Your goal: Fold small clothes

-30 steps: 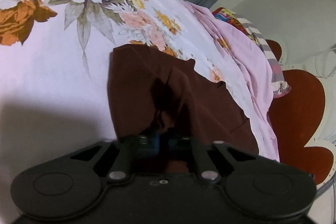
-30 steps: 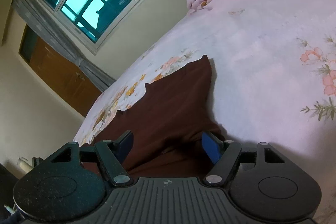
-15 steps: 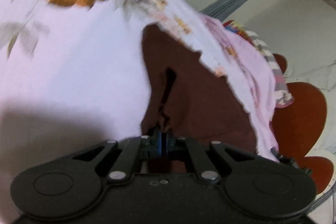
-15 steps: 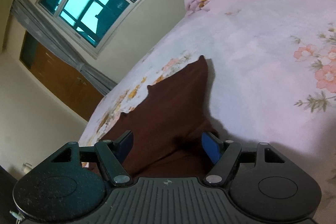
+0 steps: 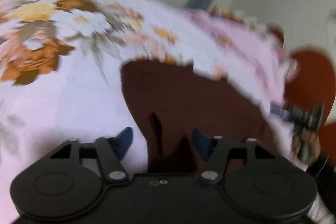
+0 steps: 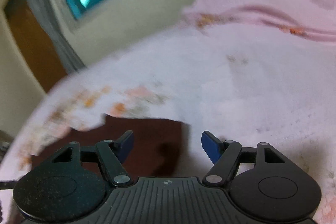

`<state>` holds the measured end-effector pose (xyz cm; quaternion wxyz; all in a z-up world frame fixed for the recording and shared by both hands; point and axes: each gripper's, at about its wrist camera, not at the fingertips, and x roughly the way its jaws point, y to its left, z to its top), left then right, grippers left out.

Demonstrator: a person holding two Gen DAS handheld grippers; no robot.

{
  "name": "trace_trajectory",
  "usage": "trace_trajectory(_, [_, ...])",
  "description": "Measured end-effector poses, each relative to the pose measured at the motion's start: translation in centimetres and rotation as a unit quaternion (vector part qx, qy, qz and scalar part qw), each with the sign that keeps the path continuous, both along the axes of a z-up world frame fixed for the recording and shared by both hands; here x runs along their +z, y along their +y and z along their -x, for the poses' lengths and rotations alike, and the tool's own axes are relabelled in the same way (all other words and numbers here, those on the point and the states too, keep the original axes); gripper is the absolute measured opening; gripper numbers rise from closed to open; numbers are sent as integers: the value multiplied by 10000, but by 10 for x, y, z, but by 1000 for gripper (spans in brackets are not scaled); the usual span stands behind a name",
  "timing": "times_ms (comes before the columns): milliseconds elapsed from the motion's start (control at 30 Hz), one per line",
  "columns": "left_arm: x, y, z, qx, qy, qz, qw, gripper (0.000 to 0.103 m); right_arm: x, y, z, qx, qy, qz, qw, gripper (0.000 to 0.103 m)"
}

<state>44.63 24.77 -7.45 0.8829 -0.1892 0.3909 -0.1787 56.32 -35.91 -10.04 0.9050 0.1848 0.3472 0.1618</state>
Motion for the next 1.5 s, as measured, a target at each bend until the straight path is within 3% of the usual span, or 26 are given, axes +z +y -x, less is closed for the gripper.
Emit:
trace_trajectory(33, [-2,-4,-2,-155,21,-33,9999,43,-6,3,-8,-3,159,86,9998,71])
trace_trajectory(67, [-4,-12,-4,-292,35,-206,9994,27,-11,6,-15,-31,258,193,9995,67])
trace_trajectory(100, [-6,-18,-5,-320,17,-414,9986,18,-15,7,-19,25,284,204,9994,50])
trace_trajectory(133, [-8,-20,-5,-307,-20,-386,9988,10,-19,9,-23,142,347,164,9992,3])
trace_trajectory(367, [14,-21,-3,-282,-786,-93,9965,7,-28,-18,-13,-397,43,-190,9990,0])
trace_trajectory(433, [9,-25,-24,-195,-688,-156,9973,7,-35,-29,-18,-816,180,5,9965,0])
trace_trajectory(467, [3,-25,-30,-211,-525,-150,9983,7,-40,-38,-15,-946,240,-152,9951,0])
trace_trajectory(533, [-8,-28,-34,-347,-120,-200,9991,10,-37,-50,-5,-842,351,-710,9933,0])
trace_trajectory(600, [-6,-24,-24,-244,9,-365,9990,20,-22,-53,25,-540,153,-707,9959,4])
trace_trajectory(633, [-4,-17,-13,-192,12,-257,9995,20,-17,-53,42,-329,33,-691,9971,9])
trace_trajectory(767, [9,11,18,286,-310,58,9991,23,-5,-50,97,170,-338,-856,9956,9])
trace_trajectory(833, [16,13,13,362,-391,121,9985,26,-4,-43,107,269,-374,-1033,9936,9])
trace_trajectory(933, [24,3,-6,228,-472,-3,9986,39,0,-23,104,486,-362,-1034,9928,11])
trace_trajectory(1000, [23,-6,-14,121,-491,-213,9985,39,6,-13,92,476,-410,-997,9930,34])
trace_trajectory(1033, [24,-11,-18,8,-517,-320,9982,39,10,-8,86,417,-517,-863,9940,66])
trace_trajectory(1067, [23,-17,-21,-93,-541,-513,9972,39,12,-5,81,375,-602,-751,9947,80])
trace_trajectory(1100, [22,-23,-26,-225,-575,-743,9953,39,15,-4,70,411,-670,-720,9943,80])
trace_trajectory(1133, [22,-27,-28,-311,-649,-905,9933,36,17,-4,59,489,-638,-693,9944,71])
trace_trajectory(1167, [21,-30,-32,-367,-680,-998,9920,34,18,-1,44,549,-514,-510,9959,55])
trace_trajectory(1200, [19,-31,-37,-489,-655,-979,9918,32,16,2,29,550,-351,-267,9975,51])
trace_trajectory(1333, [12,-45,-46,-877,-610,-1341,9852,32,5,4,-15,653,92,66,9978,51])
trace_trajectory(1433, [6,-43,-48,-895,-567,-1319,9856,17,-5,13,-30,577,346,524,9964,51])
trace_trajectory(1500, [8,-39,-47,-781,-661,-1138,9882,13,-19,11,-40,464,728,371,9956,51])
